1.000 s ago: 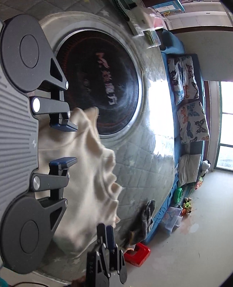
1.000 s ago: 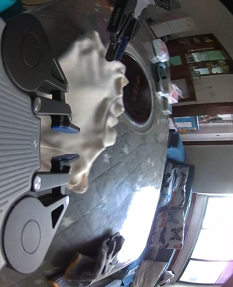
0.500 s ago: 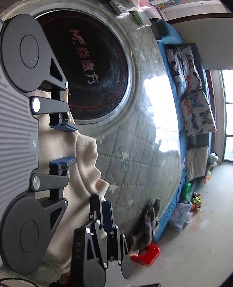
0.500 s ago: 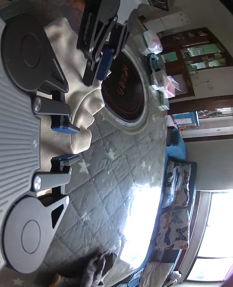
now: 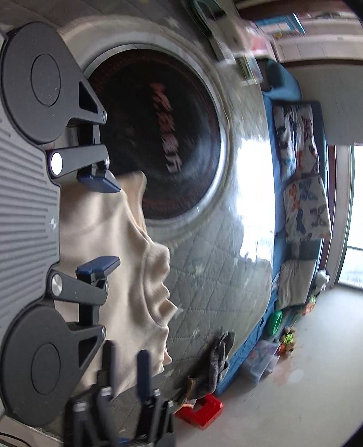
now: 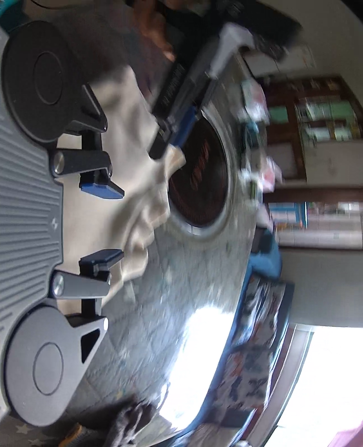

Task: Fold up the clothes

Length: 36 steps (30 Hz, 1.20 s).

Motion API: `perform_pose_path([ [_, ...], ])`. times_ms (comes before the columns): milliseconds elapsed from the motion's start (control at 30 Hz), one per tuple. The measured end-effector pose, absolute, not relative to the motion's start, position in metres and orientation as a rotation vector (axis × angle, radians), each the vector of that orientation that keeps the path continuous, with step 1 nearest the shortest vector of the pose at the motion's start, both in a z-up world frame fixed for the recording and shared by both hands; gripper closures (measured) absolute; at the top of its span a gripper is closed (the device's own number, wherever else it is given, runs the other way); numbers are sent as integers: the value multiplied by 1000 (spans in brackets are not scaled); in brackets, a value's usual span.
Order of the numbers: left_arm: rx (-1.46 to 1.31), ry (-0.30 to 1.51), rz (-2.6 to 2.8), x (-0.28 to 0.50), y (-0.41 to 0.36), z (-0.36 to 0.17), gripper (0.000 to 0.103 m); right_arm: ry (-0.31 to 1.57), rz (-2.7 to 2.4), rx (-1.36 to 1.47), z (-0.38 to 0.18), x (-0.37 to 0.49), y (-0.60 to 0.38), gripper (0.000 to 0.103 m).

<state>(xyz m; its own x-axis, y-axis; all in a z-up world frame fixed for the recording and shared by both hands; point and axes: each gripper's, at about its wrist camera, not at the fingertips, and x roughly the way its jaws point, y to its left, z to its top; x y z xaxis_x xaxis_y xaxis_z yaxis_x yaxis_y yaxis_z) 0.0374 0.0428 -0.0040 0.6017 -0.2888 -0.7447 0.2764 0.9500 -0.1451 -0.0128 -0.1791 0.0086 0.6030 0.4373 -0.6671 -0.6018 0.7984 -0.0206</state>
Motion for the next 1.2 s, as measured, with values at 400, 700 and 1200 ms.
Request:
perform_pose_path([
  [400,-218,862,-155,-6,98,5,16,578,900,-602,-4,-73,-73,52],
  [700,-446,918,-193,-6,109,-4,6,557,850,-718,-26,-79,-34,76],
  [1200,-748,1000,-264,21,88,-25,17,610,845,-283,20,-50,-101,85],
])
